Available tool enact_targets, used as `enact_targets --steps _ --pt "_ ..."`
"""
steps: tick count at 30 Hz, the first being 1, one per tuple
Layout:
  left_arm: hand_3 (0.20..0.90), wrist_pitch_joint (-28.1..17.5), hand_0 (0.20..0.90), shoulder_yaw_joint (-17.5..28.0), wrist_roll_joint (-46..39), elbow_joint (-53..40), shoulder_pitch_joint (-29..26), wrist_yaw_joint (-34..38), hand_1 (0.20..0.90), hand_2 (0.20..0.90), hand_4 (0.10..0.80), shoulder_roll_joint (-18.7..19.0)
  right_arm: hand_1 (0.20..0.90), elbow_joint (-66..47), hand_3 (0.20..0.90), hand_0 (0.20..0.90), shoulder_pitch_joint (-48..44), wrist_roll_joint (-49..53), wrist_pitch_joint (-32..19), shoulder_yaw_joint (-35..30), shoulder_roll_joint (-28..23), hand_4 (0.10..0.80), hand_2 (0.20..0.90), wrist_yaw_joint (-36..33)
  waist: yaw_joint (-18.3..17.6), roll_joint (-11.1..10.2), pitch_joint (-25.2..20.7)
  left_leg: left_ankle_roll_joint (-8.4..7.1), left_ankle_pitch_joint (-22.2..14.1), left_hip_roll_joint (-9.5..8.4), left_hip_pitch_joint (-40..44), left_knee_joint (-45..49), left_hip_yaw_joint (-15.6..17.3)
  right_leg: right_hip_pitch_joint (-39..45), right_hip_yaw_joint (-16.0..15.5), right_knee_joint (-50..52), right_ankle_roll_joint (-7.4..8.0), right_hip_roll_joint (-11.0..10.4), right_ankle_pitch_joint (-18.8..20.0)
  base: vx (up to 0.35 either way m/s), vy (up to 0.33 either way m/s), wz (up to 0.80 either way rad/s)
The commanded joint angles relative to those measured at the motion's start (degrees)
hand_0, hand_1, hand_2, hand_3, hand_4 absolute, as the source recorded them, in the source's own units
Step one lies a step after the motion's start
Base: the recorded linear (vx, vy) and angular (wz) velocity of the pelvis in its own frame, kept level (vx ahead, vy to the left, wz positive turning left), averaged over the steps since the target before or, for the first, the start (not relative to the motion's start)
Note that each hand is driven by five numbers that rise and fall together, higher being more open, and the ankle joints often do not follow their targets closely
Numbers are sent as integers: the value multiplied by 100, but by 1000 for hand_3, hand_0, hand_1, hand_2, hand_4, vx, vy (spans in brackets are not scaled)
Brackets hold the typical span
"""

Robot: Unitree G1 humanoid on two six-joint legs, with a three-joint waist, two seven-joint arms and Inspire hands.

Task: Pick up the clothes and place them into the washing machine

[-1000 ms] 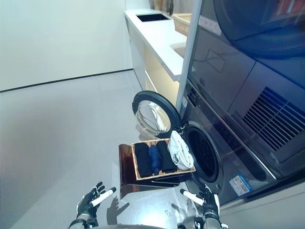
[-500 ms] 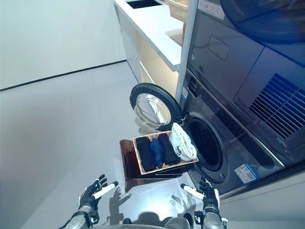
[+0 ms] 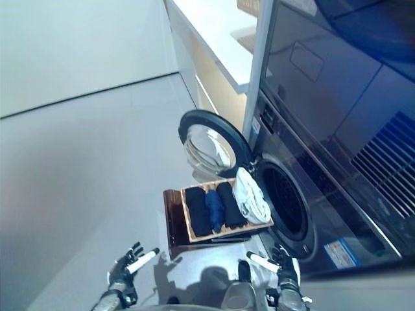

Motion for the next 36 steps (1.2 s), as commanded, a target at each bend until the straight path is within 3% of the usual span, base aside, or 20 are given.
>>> enact_targets --steps 1,6,13,17,22,25,27,29,32,33,34,36 --pt "900 -335 900 105 -254 -201 -335 -13 900 900 800 612 900 -229 900 900 -381 -43 -366 -110 104 800 900 -67 31 -496 -210 105 -645 -162 832 311 -16 -947 156 539 192 -398 457 101 -161 18" --pt "900 -350 900 -5 -245 -129 -457 36 900 900 800 526 900 -174 900 900 -417 -34 -417 -165 3 800 900 -140 40 -385 -259 -71 -215 115 764 230 -106 -852 -235 691 120 -308 230 78 -141 38" --pt "900 -356 900 -52 -208 -137 -605 96 900 900 800 538 900 9 900 900 -358 78 -451 -244 -24 800 900 -109 11 -235 -317 -151 490 460 574 394 -137 -988 -169 919 -122 32 -95 47 -135 14" --pt "900 -312 900 -101 -212 -57 -727 118 900 900 800 534 900 50 900 900 -374 186 -482 -308 -21 800 900 -144 30 -251 -239 -104 1073 522 264 1221 -94 -768 -166 946 -356 237 -296 68 -172 12" --pt "900 -286 900 -150 -201 -23 -849 154 900 900 800 521 900 19 900 900 -379 298 -546 -424 -76 800 900 -208 84 -327 -165 30 1389 563 -74 1813 233 -387 -136 925 -558 409 -535 102 -137 14" --pt "900 -301 900 -202 -216 30 -954 211 900 900 800 494 900 1 900 900 -415 325 -553 -479 -119 800 900 -289 196 -444 -88 138 946 316 -787 1488 317 -175 -17 861 -485 284 -677 150 -25 22" --pt "900 -308 900 -202 -255 -11 -966 229 900 900 800 508 900 63 900 900 -474 330 -558 -475 -157 800 900 -325 331 -532 -47 124 688 82 -1222 1279 261 -37 136 790 -437 255 -732 172 -18 18" --pt "900 -330 900 -182 -308 59 -950 237 900 900 800 519 900 73 900 900 -540 312 -566 -421 -168 800 900 -355 493 -538 8 67 747 -115 -1542 979 85 143 327 694 -395 290 -757 196 34 -19" --pt "900 -343 900 -145 -372 136 -898 218 900 900 800 505 900 78 900 900 -595 312 -592 -376 -158 800 900 -386 672 -449 57 32 1080 -272 -1933 654 -55 450 566 569 -350 362 -852 226 85 -35" --pt "900 -360 900 -143 -380 156 -884 217 900 900 800 507 900 69 900 900 -616 317 -602 -367 -149 800 900 -403 721 -436 86 44 1164 -343 -1999 593 -19 582 631 537 -337 369 -906 257 150 -38" --pt "900 -353 900 -143 -393 144 -879 196 900 900 800 506 900 55 900 900 -629 340 -610 -372 -110 800 900 -410 699 -398 88 94 1122 -340 -2001 665 318 738 686 510 -316 356 -984 186 120 -44" --pt "900 -353 900 -152 -404 178 -874 186 900 900 800 502 900 120 900 900 -648 351 -599 -358 -76 800 900 -404 719 -402 78 131 1068 -377 -1954 699 345 764 734 493 -297 317 -995 126 131 -76"
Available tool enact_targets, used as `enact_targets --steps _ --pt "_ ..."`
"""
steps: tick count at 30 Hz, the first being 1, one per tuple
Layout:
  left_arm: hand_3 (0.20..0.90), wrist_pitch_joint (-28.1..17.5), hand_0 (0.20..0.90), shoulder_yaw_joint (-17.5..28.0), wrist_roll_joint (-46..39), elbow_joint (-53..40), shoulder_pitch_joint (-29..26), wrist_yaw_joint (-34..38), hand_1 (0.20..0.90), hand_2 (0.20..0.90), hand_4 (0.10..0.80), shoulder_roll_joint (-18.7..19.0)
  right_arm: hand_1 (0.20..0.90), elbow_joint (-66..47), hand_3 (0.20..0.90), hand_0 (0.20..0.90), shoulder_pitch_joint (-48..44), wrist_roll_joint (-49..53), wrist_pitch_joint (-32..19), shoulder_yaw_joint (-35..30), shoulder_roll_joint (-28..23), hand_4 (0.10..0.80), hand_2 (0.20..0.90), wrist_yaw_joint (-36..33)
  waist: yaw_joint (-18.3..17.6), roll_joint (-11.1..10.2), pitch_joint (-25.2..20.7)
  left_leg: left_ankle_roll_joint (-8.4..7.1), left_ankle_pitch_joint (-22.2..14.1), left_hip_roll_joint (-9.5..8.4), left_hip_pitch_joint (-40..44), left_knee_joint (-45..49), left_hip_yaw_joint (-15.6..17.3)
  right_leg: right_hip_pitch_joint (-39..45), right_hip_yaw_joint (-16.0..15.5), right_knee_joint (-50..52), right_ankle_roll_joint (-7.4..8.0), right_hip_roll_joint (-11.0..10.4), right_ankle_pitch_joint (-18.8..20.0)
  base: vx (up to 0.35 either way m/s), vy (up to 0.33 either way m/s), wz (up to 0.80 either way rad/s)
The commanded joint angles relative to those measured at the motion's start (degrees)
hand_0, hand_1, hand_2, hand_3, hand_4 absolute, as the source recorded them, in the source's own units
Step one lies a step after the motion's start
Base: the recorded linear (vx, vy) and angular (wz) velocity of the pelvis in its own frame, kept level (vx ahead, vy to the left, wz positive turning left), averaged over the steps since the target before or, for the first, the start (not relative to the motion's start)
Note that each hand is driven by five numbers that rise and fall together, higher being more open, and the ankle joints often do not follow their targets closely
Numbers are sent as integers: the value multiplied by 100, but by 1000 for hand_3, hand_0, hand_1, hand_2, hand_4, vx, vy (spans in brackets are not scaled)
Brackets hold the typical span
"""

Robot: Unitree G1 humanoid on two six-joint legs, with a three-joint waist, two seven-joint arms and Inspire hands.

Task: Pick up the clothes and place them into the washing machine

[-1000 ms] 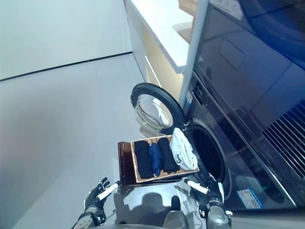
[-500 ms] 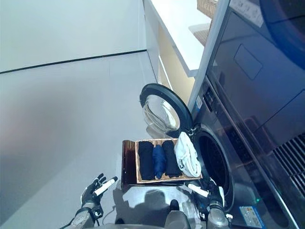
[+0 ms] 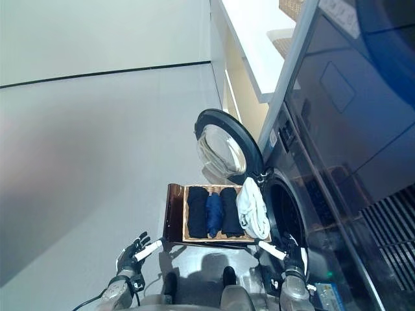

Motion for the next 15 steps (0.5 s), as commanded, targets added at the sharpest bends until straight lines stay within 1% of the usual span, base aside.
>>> enact_targets --steps 1,4,6,8,9,10,15 --pt "900 -419 900 235 -63 -192 -155 33 900 900 800 319 900 -262 900 900 -145 144 -422 -54 -41 800 900 -115 118 -202 -92 -262 316 -90 -796 537 193 1205 17 -35 180 -235 -417 151 187 -80" --pt "900 -473 900 274 -80 -291 -163 101 900 900 800 379 900 -317 900 900 -226 112 -361 -8 17 800 900 -110 127 -235 -164 -117 140 -204 -756 557 387 1166 85 32 361 -483 -391 130 182 -34" --pt "900 -490 900 289 -88 -319 -185 120 900 900 800 415 900 -339 900 900 -293 114 -348 32 46 800 900 -140 135 -248 -177 -48 66 -248 -742 576 516 1081 126 128 432 -600 -309 79 154 -26" --pt "900 -501 900 308 -69 -291 -218 152 900 900 800 436 900 -328 900 900 -343 105 -330 65 93 800 900 -146 132 -263 -199 14 -7 -302 -688 556 600 1023 134 164 501 -700 -166 70 145 -15" --pt "900 -507 900 318 -83 -290 -239 171 900 900 800 460 900 -343 900 900 -385 85 -311 110 110 800 900 -125 129 -284 -210 51 -62 -355 -668 569 640 975 148 176 545 -774 29 53 101 -4" --pt "900 -508 900 318 -83 -289 -240 170 900 900 800 461 900 -343 900 900 -385 85 -311 110 111 800 900 -125 131 -285 -210 52 -64 -355 -669 571 643 974 150 174 546 -774 31 43 98 -1" --pt "900 -489 900 305 -20 -251 -264 171 900 900 800 473 900 -341 900 900 -414 58 -265 166 192 800 900 -101 119 -357 -266 148 -186 -483 -545 508 700 995 102 154 628 -913 298 44 78 -3"
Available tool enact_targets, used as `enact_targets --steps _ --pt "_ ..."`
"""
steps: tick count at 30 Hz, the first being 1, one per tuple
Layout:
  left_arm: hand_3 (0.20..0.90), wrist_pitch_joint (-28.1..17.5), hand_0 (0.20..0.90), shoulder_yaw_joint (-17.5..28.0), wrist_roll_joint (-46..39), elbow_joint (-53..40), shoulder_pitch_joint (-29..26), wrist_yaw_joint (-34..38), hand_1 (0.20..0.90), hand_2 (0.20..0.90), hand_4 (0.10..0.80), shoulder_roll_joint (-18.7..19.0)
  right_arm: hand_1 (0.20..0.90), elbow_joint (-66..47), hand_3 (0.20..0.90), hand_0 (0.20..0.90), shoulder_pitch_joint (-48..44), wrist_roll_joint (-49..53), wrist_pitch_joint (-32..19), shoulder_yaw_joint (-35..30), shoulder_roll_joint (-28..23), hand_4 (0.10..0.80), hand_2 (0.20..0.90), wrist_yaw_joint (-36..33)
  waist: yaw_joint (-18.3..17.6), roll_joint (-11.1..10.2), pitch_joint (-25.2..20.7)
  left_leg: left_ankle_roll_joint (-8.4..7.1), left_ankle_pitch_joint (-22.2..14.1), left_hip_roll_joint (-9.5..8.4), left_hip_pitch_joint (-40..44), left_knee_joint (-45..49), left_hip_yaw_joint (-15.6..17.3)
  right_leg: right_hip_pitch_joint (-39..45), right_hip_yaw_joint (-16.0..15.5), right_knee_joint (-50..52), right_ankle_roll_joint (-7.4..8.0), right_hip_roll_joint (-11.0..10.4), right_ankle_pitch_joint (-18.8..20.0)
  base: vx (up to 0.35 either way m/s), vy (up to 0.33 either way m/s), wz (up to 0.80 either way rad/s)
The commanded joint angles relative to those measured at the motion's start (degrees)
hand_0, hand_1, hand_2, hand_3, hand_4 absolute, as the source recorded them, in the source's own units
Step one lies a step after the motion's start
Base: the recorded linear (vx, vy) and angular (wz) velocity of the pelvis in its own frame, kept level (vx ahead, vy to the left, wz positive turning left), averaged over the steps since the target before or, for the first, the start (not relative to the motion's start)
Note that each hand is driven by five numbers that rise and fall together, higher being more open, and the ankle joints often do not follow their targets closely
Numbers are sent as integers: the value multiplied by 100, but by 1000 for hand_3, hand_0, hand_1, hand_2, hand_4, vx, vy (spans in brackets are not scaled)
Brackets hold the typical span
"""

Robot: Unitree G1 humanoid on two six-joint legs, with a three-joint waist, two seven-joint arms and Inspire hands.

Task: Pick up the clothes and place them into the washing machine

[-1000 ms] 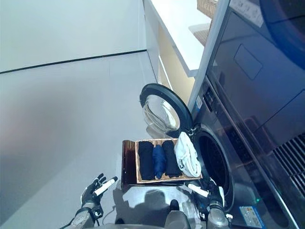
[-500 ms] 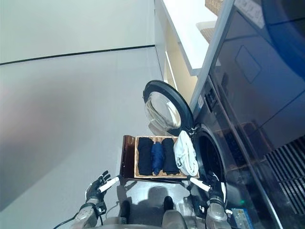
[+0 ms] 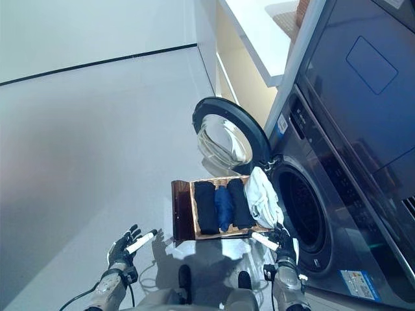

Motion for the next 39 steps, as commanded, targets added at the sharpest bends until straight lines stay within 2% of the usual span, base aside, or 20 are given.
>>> enact_targets --steps 1,4,6,10,13,15,17,20,23,26,30,32,33,36,38,39 --pt "900 -381 900 198 74 -167 -70 40 900 900 800 186 900 -355 900 900 -94 1 -286 -1 -62 800 900 -104 -28 -211 -350 -266 -33 27 -590 451 -95 492 21 96 129 -322 892 52 73 -2" --pt "900 -350 900 219 73 -204 2 14 900 900 800 161 900 -323 900 900 -72 13 -264 -62 -79 800 900 -101 -35 -248 -405 -163 -116 -150 -361 272 -129 363 8 434 165 -422 1172 60 98 -4" --pt "900 -333 900 230 81 -213 -3 -11 900 900 800 168 900 -313 900 900 -76 34 -260 -66 -73 800 900 -90 -43 -247 -388 -116 -170 -195 -321 312 -152 321 15 685 152 -453 1242 33 76 -11" --pt "900 -278 900 263 164 -287 46 -96 900 900 800 202 900 -393 900 900 -36 81 -276 -54 -76 800 900 -31 -136 -152 -262 54 -259 -296 -10 321 -304 29 53 1734 -74 -413 1644 84 129 7" --pt "900 -262 900 272 205 -309 25 -84 900 900 800 265 900 -487 900 900 14 98 -295 -56 -36 800 900 -39 -199 -77 -186 82 -294 -244 228 212 -380 -259 -172 2032 -179 -409 1547 87 77 21" --pt "900 -275 900 242 192 -351 -15 -79 900 900 800 281 900 -469 900 900 14 106 -297 -76 -43 800 900 -44 -253 -62 -150 24 -345 -197 344 164 -453 -442 -346 1715 -204 -426 1269 123 -20 2" --pt "900 -278 900 223 179 -312 -75 -56 900 900 800 291 900 -424 900 900 -22 120 -295 -100 -36 800 900 -62 -310 -94 -103 -54 -437 -167 448 142 -514 -544 -520 1154 -161 -517 1169 151 -84 13" --pt "900 -271 900 231 160 -250 -107 6 900 900 800 295 900 -517 900 900 -37 91 -281 -141 -25 800 900 -109 -382 -205 -20 -183 -623 -115 668 126 -548 -661 -797 235 21 -747 1490 181 -117 7" --pt "900 -280 900 260 90 -203 -79 14 900 900 800 299 900 -556 900 900 -34 52 -233 -168 -30 800 900 -118 -450 -285 33 -283 -762 -60 882 101 -631 -791 -732 -186 185 -894 1963 195 -117 19" --pt "900 -282 900 295 26 -198 -8 19 900 900 800 299 900 -622 900 900 -13 -9 -193 -134 -54 800 900 -132 -435 -381 30 -348 -882 -59 986 115 -679 -749 -730 -333 274 -986 2220 135 -101 15" --pt "900 -275 900 348 -32 -114 87 19 900 900 800 292 900 -728 900 900 22 -49 -166 -112 -46 800 900 -113 -434 -429 -23 -406 -968 8 1091 73 -744 -813 -569 -369 326 -952 2321 134 -104 2" --pt "900 -286 900 388 -62 -136 120 15 900 900 800 292 900 -770 900 900 56 -74 -167 -86 -69 800 900 -94 -433 -422 -15 -426 -1006 55 1141 84 -814 -916 -451 -163 303 -845 2182 138 -126 -4" --pt "900 -288 900 410 -44 -242 148 30 900 900 800 274 900 -792 900 900 76 -106 -175 -65 -101 800 900 -88 -382 -387 -24 -475 -1034 146 1163 48 -853 -955 -579 37 264 -758 1789 108 -151 4" --pt "900 -319 900 384 -55 -245 130 24 900 900 800 210 900 -763 900 900 51 -200 -195 -53 -184 800 900 -147 -383 -312 -67 -588 -951 305 1120 -19 -1003 -867 -732 33 202 -640 1543 55 -130 15" --pt "900 -338 900 355 -79 -277 108 33 900 900 800 181 900 -785 900 900 33 -245 -217 -52 -232 800 900 -184 -398 -277 -74 -646 -887 374 1078 -31 -1043 -867 -807 45 178 -603 1542 31 -124 27" --pt "900 -351 900 291 -68 -341 55 30 900 900 800 143 900 -883 900 900 48 -233 -238 -111 -297 800 900 -231 -423 -212 -97 -731 -815 515 1017 -73 -1065 -849 -913 11 135 -534 1436 48 -171 23"
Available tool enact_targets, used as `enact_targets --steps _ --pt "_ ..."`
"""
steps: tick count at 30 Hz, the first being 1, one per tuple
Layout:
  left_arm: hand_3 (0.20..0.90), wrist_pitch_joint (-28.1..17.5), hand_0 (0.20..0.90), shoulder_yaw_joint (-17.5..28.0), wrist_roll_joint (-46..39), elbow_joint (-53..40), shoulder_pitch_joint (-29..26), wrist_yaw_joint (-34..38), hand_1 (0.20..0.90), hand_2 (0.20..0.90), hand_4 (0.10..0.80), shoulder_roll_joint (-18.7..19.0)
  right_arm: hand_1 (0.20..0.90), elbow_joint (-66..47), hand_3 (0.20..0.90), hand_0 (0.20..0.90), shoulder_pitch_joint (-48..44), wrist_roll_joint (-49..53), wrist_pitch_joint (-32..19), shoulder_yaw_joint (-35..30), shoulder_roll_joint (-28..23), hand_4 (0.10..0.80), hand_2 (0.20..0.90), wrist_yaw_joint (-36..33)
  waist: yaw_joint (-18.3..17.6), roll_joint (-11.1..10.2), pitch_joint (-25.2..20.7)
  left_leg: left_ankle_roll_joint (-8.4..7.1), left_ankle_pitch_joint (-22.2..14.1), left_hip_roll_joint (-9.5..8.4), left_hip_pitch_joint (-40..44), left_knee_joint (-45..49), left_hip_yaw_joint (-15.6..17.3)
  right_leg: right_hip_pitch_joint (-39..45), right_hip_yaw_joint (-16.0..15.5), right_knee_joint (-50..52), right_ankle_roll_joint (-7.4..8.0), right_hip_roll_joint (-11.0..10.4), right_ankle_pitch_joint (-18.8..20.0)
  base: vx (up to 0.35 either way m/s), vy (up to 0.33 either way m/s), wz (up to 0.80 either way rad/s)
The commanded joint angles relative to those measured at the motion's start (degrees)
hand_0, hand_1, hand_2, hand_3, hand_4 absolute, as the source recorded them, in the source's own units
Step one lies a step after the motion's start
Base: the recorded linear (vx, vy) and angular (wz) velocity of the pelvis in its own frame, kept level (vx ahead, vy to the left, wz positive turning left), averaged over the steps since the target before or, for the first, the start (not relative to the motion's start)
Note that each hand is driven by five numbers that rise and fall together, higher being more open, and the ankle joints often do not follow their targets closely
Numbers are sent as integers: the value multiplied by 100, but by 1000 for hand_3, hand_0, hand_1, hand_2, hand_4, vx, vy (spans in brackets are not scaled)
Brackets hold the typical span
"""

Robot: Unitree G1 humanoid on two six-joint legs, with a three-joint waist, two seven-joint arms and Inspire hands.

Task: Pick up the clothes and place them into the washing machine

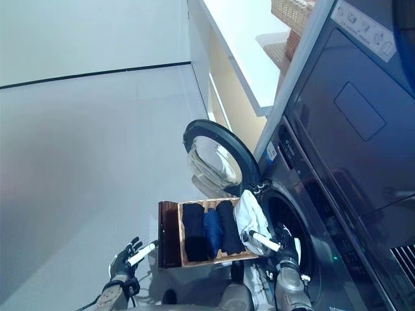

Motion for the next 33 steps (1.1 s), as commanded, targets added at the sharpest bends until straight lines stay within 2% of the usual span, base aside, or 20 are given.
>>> enact_targets --steps 1,2,3,6,7,8,9,10,13,16,24,30,33 --pt "900 -396 900 149 -56 -529 -118 44 900 900 800 329 900 -588 900 900 -58 -124 -387 -191 -196 800 900 -244 17 -108 -107 -356 -427 206 123 313 -89 -535 300 680 132 -238 573 36 -110 25" --pt "900 -396 900 148 -55 -531 -116 46 900 900 800 327 900 -590 900 900 -56 -124 -386 -191 -198 800 900 -244 15 -102 -110 -359 -429 212 120 313 -91 -535 295 680 129 -233 571 49 -111 23" --pt "900 -426 900 120 -84 -591 -141 54 900 900 800 313 900 -651 900 900 -121 -116 -425 -125 -260 800 900 -241 24 -87 -84 -388 -464 225 -38 695 -92 -529 315 676 39 -129 447 31 -77 15" --pt "900 -464 900 80 -127 -792 -159 51 900 900 800 304 900 -698 900 900 -161 -154 -461 -81 -359 800 900 -279 61 -118 68 -425 -320 199 -399 1012 -13 -470 292 659 0 -144 458 -60 -28 3" --pt "900 -488 900 44 -162 -780 -191 42 900 900 800 288 900 -712 900 900 -203 -157 -498 -108 -406 800 900 -346 71 -91 122 -494 36 380 -664 692 78 -445 243 580 60 -171 441 -91 82 23" --pt "900 -492 900 16 -144 -790 -225 70 900 900 800 274 900 -673 900 900 -254 -131 -504 -150 -442 800 900 -399 84 -100 145 -538 239 480 -919 584 127 -419 248 519 107 -242 463 -99 124 44" --pt "900 -495 900 -16 -107 -837 -256 108 900 900 800 303 900 -672 900 900 -299 -79 -505 -224 -480 800 900 -477 79 -128 167 -586 369 621 -1169 586 243 -406 271 484 149 -359 492 -3 110 56" --pt "900 -490 900 -30 -106 -861 -254 96 900 900 800 332 900 -636 900 900 -321 -74 -510 -258 -499 800 900 -500 75 -115 170 -591 332 688 -1178 578 326 -420 272 485 160 -400 475 22 73 46" --pt "900 -494 900 -13 -95 -865 -194 124 900 900 800 390 900 -661 900 900 -386 -175 -503 -364 -575 800 900 -619 103 37 127 -547 356 573 -1043 226 419 -528 299 451 182 -416 545 27 53 5" --pt "900 -533 900 92 -51 -950 -190 190 900 900 800 512 900 -803 900 900 -463 -235 -502 -468 -647 800 900 -737 84 62 207 -523 362 472 -987 133 517 -633 363 415 206 -487 668 -16 65 -8" --pt "900 -617 900 261 12 -1085 -247 374 900 900 800 570 900 -1209 900 900 -551 -865 -339 -544 -752 800 900 -1072 46 62 318 -516 276 479 -873 70 637 -792 438 430 248 -524 677 -3 24 -7" --pt "900 -592 900 78 11 -1368 -299 318 900 900 800 431 900 -394 900 900 -1158 -814 -190 -319 -893 800 900 -1131 116 143 454 -512 276 462 -1064 118 546 -959 373 480 271 -573 715 -27 4 1" --pt "900 -576 900 -96 1 -1432 -404 245 900 900 800 378 900 581 900 900 -1698 -673 -117 -53 -978 800 900 -1077 219 186 510 -513 282 432 -1246 193 477 -1018 307 468 275 -617 757 -47 0 4"
